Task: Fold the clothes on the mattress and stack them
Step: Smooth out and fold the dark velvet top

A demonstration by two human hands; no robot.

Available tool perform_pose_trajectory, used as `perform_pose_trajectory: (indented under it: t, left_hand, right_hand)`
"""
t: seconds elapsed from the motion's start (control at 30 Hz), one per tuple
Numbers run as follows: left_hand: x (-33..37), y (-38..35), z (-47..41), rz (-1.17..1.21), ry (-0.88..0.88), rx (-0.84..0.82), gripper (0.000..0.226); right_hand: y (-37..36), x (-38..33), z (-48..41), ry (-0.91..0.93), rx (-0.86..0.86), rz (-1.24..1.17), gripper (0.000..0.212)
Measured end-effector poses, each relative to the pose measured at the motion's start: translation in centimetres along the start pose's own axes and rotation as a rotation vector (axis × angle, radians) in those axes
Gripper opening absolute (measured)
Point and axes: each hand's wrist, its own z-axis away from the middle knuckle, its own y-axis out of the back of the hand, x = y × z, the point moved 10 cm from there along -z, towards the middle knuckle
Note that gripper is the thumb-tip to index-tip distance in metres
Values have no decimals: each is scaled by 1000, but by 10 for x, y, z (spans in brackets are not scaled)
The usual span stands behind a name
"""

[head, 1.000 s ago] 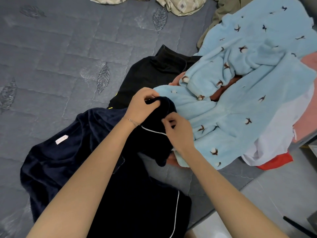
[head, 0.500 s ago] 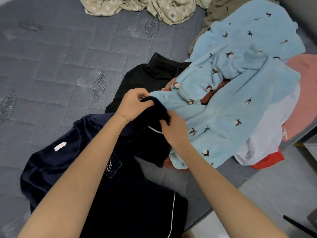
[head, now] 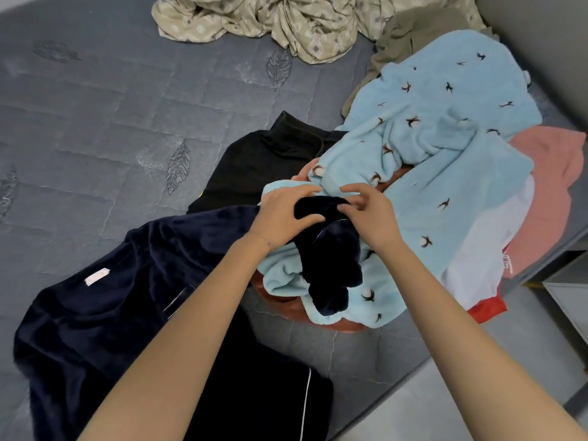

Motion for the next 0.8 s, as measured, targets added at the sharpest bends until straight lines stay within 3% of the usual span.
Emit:
perform_pose_trajectory:
  t: [0.13, 0.23, 0.33, 0.43, 0.5, 0.6, 0.73, 0.8]
  left_hand:
    - [17, -34, -10, -114, -39, -141, 38]
    - [19, -33, -14, -137, 4, -56, 9]
    - [8, -23, -18, 43, 145, 88, 21]
    - [0, -19, -22, 144, 212, 186, 18]
    - [-1, -19, -24, 158, 227, 217, 25]
    - [1, -18, -25, 127, 219, 236, 29]
    - [2, -10, -20, 13, 171, 289, 23]
    - [-1, -5, -13, -71, 146, 304, 29]
  right_hand:
    - [7, 10, 4, -55, 25, -112, 23]
    - [21, 20, 10, -104, 80, -130, 19]
    - [27, 30, 17, -184, 11, -78, 32]
    - [29, 34, 20, -193, -77, 46, 42]
    - [40, 27, 17, -108, -3, 189, 26]
    - [57, 17, 12, -44, 133, 197, 7]
    - [67, 10, 6, 15, 221, 214, 2]
    - [69, 8, 4, 54, 253, 258, 10]
